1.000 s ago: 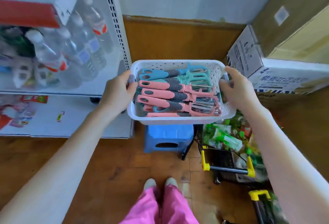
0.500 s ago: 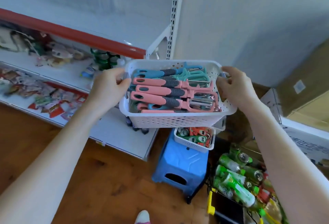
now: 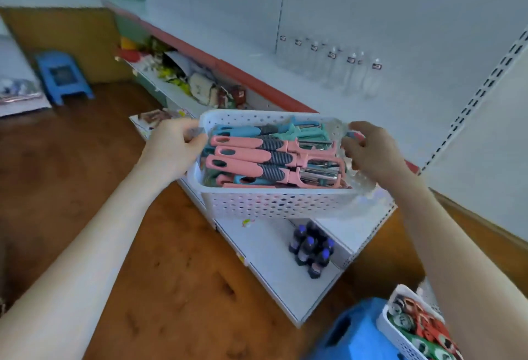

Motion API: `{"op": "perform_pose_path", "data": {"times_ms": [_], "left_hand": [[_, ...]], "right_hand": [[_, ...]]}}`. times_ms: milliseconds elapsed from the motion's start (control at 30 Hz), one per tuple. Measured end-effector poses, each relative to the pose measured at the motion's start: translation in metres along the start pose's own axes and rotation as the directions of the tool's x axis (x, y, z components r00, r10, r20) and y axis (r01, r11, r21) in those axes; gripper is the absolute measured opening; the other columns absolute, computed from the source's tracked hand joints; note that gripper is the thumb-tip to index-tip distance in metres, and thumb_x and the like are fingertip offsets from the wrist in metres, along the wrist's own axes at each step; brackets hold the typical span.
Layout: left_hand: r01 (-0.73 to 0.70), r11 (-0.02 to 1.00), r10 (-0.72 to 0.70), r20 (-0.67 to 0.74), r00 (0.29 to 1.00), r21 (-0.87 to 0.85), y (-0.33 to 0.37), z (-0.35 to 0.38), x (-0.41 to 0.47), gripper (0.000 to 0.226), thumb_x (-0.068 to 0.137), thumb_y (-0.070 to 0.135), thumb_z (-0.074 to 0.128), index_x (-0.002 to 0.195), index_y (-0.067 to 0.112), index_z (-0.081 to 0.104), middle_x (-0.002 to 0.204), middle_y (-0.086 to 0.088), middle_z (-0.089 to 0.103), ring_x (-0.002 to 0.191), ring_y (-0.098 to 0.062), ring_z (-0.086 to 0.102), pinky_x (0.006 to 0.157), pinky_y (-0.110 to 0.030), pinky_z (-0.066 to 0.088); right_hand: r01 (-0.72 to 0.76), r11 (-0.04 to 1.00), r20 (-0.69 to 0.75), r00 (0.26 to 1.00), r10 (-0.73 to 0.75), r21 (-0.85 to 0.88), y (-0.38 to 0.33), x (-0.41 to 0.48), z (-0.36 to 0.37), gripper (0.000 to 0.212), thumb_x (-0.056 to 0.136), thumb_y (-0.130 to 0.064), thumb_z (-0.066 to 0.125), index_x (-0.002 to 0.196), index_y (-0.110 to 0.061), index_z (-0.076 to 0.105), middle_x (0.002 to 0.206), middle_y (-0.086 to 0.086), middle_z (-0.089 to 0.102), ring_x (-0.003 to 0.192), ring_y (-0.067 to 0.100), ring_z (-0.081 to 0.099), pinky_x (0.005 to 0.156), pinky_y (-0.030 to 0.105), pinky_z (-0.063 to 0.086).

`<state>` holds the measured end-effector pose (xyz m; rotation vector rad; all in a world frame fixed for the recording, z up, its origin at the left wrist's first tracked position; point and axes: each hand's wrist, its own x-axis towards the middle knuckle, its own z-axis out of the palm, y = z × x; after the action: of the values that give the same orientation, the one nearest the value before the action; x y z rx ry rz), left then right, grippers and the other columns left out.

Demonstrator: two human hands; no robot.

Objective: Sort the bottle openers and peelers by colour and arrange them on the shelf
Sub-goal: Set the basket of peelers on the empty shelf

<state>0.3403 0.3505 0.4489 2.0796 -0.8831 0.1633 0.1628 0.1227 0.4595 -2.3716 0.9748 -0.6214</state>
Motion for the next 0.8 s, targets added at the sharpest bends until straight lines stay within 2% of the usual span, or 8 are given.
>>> {"op": "perform_pose_path", "data": {"times_ms": [133, 300, 367, 467, 533, 633, 700, 800], "left_hand": [[0.059, 0.997, -0.056, -0.049, 0.997, 0.055, -0.065, -0.049, 0.05, 0.021, 0.091, 0.012, 0.053, 0.1, 0.001, 0.067, 0.097, -0.017, 0.067, 0.088, -0.026, 0.059, 0.073, -0.036, 0.044], [0.107, 0.988, -0.096, -0.1, 0.99, 0.114, -0.138, -0.095, 0.116, 0.021, 0.092, 0.014, 0.051, 0.097, 0.002, 0.067, 0.093, -0.009, 0.066, 0.087, -0.025, 0.059, 0.069, -0.035, 0.043], [0.123, 0.986, -0.108, -0.135, 0.985, 0.112, -0.162, -0.107, 0.14, 0.021, 0.092, 0.015, 0.051, 0.102, 0.005, 0.067, 0.096, -0.003, 0.063, 0.09, -0.019, 0.056, 0.07, -0.029, 0.037], [0.149, 0.981, -0.126, -0.176, 0.976, 0.124, -0.199, -0.122, 0.183, 0.025, 0.092, 0.016, 0.052, 0.111, 0.006, 0.065, 0.108, -0.006, 0.064, 0.091, -0.014, 0.052, 0.073, -0.027, 0.035], [0.178, 0.976, -0.151, -0.198, 0.968, 0.125, -0.225, -0.128, 0.214, 0.025, 0.092, 0.016, 0.052, 0.112, 0.006, 0.065, 0.111, -0.008, 0.064, 0.094, -0.017, 0.054, 0.074, -0.027, 0.036], [0.204, 0.97, -0.17, -0.229, 0.959, 0.132, -0.263, -0.135, 0.264, 0.023, 0.091, 0.014, 0.053, 0.104, 0.003, 0.067, 0.105, -0.012, 0.066, 0.097, -0.025, 0.059, 0.074, -0.033, 0.042], [0.23, 0.967, -0.193, -0.272, 0.943, 0.11, -0.283, -0.139, 0.298, 0.023, 0.09, 0.011, 0.054, 0.103, -0.002, 0.067, 0.106, -0.017, 0.066, 0.098, -0.03, 0.06, 0.082, -0.039, 0.046], [0.267, 0.951, -0.211, -0.304, 0.929, 0.155, -0.31, -0.147, 0.352, 0.024, 0.089, 0.011, 0.053, 0.098, -0.008, 0.066, 0.102, -0.023, 0.065, 0.093, -0.033, 0.06, 0.079, -0.04, 0.045]], "right_hand": [[0.086, 0.996, 0.033, 0.996, -0.086, -0.009, -0.07, 0.051, 0.066, 0.034, 0.092, -0.012, 0.048, 0.125, -0.004, 0.053, 0.111, 0.017, 0.062, 0.098, 0.031, 0.058, 0.074, 0.026, 0.036], [0.158, 0.986, 0.08, 0.984, -0.161, 0.044, -0.144, 0.118, 0.137, 0.039, 0.092, -0.013, 0.046, 0.13, -0.006, 0.05, 0.11, 0.018, 0.064, 0.072, 0.025, 0.059, 0.072, 0.028, 0.044], [0.181, 0.982, 0.093, 0.978, -0.186, 0.058, -0.17, 0.148, 0.162, 0.038, 0.092, -0.012, 0.046, 0.128, -0.005, 0.05, 0.109, 0.019, 0.064, 0.078, 0.027, 0.06, 0.08, 0.035, 0.049], [0.219, 0.974, 0.103, 0.969, -0.223, 0.049, -0.207, 0.195, 0.199, 0.033, 0.091, -0.012, 0.046, 0.122, -0.002, 0.054, 0.104, 0.02, 0.065, 0.086, 0.034, 0.062, 0.079, 0.036, 0.049], [0.249, 0.968, 0.099, 0.963, -0.251, 0.039, -0.229, 0.229, 0.224, 0.029, 0.09, -0.01, 0.047, 0.114, 0.005, 0.056, 0.105, 0.025, 0.063, 0.089, 0.04, 0.06, 0.079, 0.04, 0.048], [0.293, 0.955, 0.098, 0.95, -0.295, 0.037, -0.26, 0.285, 0.263, 0.027, 0.089, -0.009, 0.049, 0.109, 0.008, 0.058, 0.106, 0.027, 0.061, 0.096, 0.038, 0.057, 0.074, 0.035, 0.041], [0.319, 0.945, 0.109, 0.939, -0.325, 0.069, -0.28, 0.325, 0.288, 0.03, 0.089, -0.01, 0.049, 0.115, 0.004, 0.057, 0.114, 0.023, 0.061, 0.103, 0.034, 0.057, 0.078, 0.031, 0.041], [0.338, 0.934, 0.136, 0.926, -0.352, 0.12, -0.312, 0.384, 0.32, 0.037, 0.091, -0.012, 0.047, 0.126, -0.001, 0.052, 0.123, 0.019, 0.058, 0.111, 0.032, 0.055, 0.09, 0.032, 0.041]]}}
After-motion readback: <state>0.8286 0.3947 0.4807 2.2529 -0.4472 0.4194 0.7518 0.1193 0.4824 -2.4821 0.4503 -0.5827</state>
